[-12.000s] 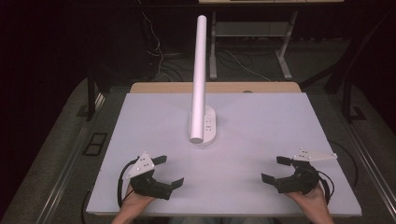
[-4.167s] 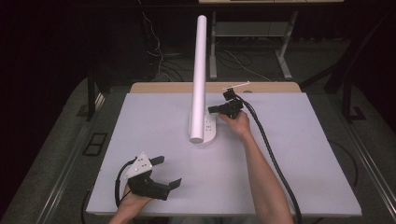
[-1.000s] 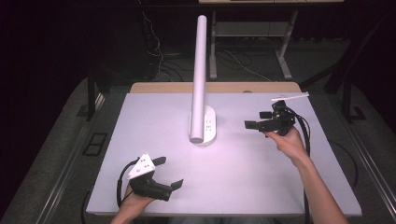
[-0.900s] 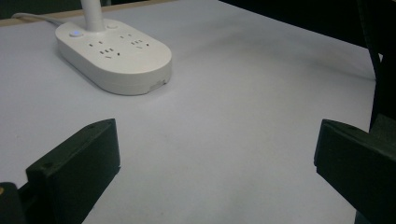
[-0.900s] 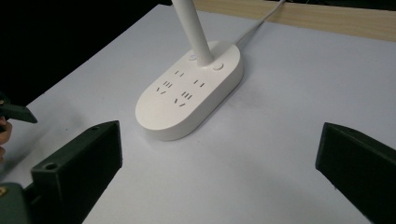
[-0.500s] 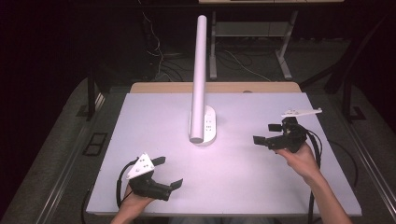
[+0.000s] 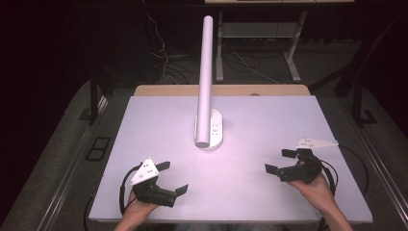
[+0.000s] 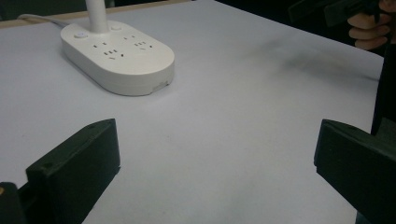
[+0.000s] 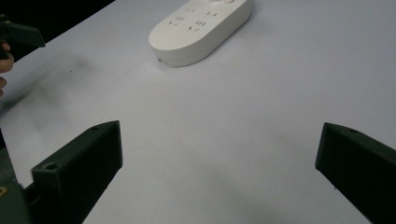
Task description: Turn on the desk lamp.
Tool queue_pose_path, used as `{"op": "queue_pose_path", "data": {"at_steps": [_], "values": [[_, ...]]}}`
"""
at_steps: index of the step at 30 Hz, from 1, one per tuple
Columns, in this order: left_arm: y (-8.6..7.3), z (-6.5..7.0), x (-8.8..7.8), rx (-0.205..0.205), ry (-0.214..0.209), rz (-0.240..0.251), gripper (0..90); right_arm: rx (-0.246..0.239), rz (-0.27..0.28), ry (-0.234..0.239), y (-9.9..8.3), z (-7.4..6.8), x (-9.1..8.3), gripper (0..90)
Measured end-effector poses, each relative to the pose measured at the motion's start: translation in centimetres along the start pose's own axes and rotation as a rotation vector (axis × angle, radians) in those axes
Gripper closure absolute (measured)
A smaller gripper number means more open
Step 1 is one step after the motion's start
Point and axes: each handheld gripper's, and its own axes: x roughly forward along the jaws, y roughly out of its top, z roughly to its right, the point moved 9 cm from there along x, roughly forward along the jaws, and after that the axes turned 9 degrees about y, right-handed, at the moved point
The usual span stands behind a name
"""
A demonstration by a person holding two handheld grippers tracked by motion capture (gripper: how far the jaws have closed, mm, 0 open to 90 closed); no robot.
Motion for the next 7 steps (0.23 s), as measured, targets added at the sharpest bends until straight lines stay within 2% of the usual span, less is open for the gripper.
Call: {"op": "queue_pose_path", "data": {"at_steps": [3, 7], "values": [[0.0, 0.0, 0.0, -0.002, 0.0, 0.0, 0.0, -0.004, 0.029, -0.031, -1.3, -0.4, -0.3, 0.1], [0.0, 0.0, 0.0, -0.002, 0.0, 0.001, 0.0, 0.004, 0.045, -0.042, -2.0, -0.4, -0.5, 0.2]]}}
